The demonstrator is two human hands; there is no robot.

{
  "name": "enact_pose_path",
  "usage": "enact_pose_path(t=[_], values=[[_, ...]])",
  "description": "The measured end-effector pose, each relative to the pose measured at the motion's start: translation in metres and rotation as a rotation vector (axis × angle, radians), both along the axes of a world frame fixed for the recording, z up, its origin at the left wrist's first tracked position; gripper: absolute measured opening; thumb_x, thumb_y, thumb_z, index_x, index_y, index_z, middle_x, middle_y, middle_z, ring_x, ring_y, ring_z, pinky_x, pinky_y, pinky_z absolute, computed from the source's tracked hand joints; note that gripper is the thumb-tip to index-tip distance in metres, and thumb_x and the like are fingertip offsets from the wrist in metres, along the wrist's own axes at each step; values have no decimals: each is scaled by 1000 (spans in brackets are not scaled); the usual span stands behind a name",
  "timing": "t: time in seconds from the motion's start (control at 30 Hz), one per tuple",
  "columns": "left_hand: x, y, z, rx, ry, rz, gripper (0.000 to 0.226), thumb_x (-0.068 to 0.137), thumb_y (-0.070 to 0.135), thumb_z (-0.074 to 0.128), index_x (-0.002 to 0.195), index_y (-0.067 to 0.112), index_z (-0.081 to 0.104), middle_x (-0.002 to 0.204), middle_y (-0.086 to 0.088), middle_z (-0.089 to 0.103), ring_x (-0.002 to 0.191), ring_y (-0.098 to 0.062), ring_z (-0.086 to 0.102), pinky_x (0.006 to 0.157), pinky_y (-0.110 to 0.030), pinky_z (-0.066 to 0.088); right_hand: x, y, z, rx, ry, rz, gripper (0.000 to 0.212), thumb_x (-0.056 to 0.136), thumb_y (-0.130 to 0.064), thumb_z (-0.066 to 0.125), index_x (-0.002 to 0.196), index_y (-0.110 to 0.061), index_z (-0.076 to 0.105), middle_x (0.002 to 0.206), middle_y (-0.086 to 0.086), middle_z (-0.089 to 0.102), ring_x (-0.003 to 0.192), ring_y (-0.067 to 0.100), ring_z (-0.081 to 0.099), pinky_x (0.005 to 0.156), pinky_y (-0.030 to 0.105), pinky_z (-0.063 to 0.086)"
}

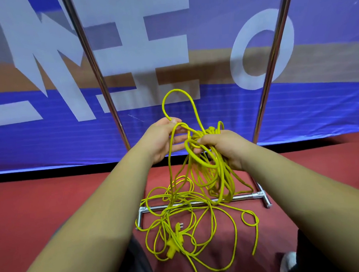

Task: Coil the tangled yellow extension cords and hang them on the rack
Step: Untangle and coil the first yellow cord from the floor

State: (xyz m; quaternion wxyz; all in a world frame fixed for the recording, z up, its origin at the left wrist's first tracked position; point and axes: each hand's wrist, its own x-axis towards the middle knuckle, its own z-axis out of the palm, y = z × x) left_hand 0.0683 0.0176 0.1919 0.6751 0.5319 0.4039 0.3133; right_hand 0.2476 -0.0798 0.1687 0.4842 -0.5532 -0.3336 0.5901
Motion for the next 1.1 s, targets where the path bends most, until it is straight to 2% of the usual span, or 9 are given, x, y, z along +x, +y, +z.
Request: enact_pose_path(t=[0.13,0.23,0.3,0.4,0.53,0.67,0.77,0.83,1.1], values=[[-9,-6,3,-92,111,-162,39,101,49,58,123,17,64,117,-6,76,107,-31,74,95,-49,58,1,4,-2,12,-104,-176,10,91,-12,67,96,-4,72,78,21,62,44,14,51,42,23,41],[-11,-12,0,-95,-10,-248,60,91,35,76,140,17,46,132,-9,70,115,-37,71,103,-54,53,5,8,-5,47,-189,-226,14,87,-16,71,92,-4,73,79,23,60,44,17,51,43,26,41],[-5,-17,-4,-27,0,-227,67,90,18,79,143,18,38,129,-6,71,113,-37,72,103,-55,52,7,8,-5,34,-205,-216,13,90,-18,72,88,-5,73,74,18,62,44,15,51,42,24,41],[4,-19,-7,18,53,-153,45,90,21,80,128,14,57,115,-6,74,110,-32,74,90,-45,56,9,5,1,8,-122,-142,14,93,-21,70,91,-8,74,76,13,68,46,15,50,43,24,40],[4,-15,-8,26,69,-98,24,90,29,79,110,18,72,102,-1,79,97,-17,75,74,-31,52,8,1,8,-31,-99,-63,30,98,-29,61,113,-8,77,98,12,81,45,12,46,46,24,41],[5,-14,-6,69,76,16,39,83,30,85,109,20,59,86,5,77,85,-12,76,69,-31,48,8,-3,14,-30,-80,-36,44,98,-46,65,124,-12,75,109,13,81,48,12,45,51,25,40],[6,-15,-6,110,137,83,45,79,35,88,108,21,56,89,4,78,85,-13,77,71,-35,47,10,-9,23,-9,-114,11,85,75,-84,67,122,-14,76,110,12,81,49,14,44,48,24,40],[5,-15,-7,110,164,113,50,78,35,90,109,22,53,93,4,80,84,-14,78,72,-36,47,11,-12,27,10,-119,39,100,61,-89,68,122,-11,75,110,12,81,50,13,44,48,23,40],[5,-13,-5,66,247,-4,39,84,25,85,115,8,69,107,-4,80,90,-21,79,66,-32,52,4,-17,32,23,-243,-59,46,86,-65,76,90,-19,78,96,11,82,46,12,42,45,20,37]])
